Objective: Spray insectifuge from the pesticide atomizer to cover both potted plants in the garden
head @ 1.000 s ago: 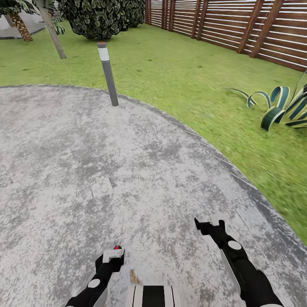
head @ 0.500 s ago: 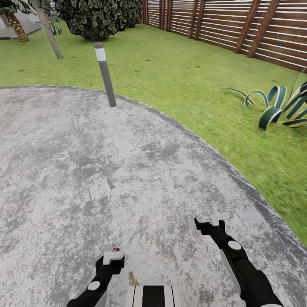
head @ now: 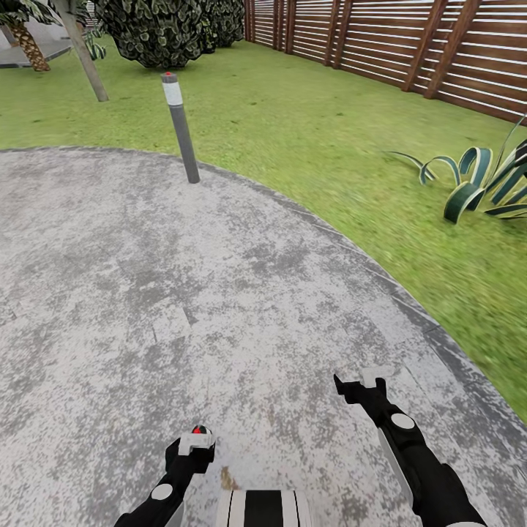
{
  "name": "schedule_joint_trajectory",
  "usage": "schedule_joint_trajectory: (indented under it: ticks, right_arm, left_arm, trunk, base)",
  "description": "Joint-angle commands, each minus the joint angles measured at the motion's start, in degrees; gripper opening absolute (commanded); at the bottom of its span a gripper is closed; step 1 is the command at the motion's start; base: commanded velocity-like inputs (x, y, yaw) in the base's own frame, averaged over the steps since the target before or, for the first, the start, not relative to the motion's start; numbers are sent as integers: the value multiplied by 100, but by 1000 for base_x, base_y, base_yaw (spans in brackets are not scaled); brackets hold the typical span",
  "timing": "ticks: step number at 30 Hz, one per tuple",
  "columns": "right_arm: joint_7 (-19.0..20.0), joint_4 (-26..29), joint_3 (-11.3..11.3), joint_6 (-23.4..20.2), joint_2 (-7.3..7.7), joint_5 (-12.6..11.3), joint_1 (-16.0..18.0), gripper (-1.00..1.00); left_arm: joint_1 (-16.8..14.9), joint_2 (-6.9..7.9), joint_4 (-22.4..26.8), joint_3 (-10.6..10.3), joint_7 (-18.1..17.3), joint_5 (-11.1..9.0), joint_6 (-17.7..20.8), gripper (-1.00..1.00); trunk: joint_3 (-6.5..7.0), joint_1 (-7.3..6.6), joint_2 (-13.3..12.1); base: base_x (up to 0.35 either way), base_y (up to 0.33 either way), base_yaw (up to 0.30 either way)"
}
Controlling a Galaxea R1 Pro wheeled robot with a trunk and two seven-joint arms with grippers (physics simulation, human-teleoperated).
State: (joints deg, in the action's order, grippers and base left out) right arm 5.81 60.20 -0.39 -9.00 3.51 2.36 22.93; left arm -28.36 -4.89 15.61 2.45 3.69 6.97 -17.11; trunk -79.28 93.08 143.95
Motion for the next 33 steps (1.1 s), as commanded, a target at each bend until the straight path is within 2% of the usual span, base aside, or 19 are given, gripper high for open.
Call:
schedule_joint_trajectory:
  ticks: [1, 33]
  right_arm:
    - [25, 9, -4, -32, 1, 26, 1, 100]
    - [25, 6, -4, -32, -8, 21, 1, 100]
  left_arm:
    - [-3, -4, -2, 26, 26, 59, -20, 100]
    - [-3, -4, 16, 36, 33, 50, -31, 100]
  trunk:
    - [-4, -1, 1]
    - [-4, -1, 1]
  base:
    - [0, 0, 0]
    - [12, 0, 0]
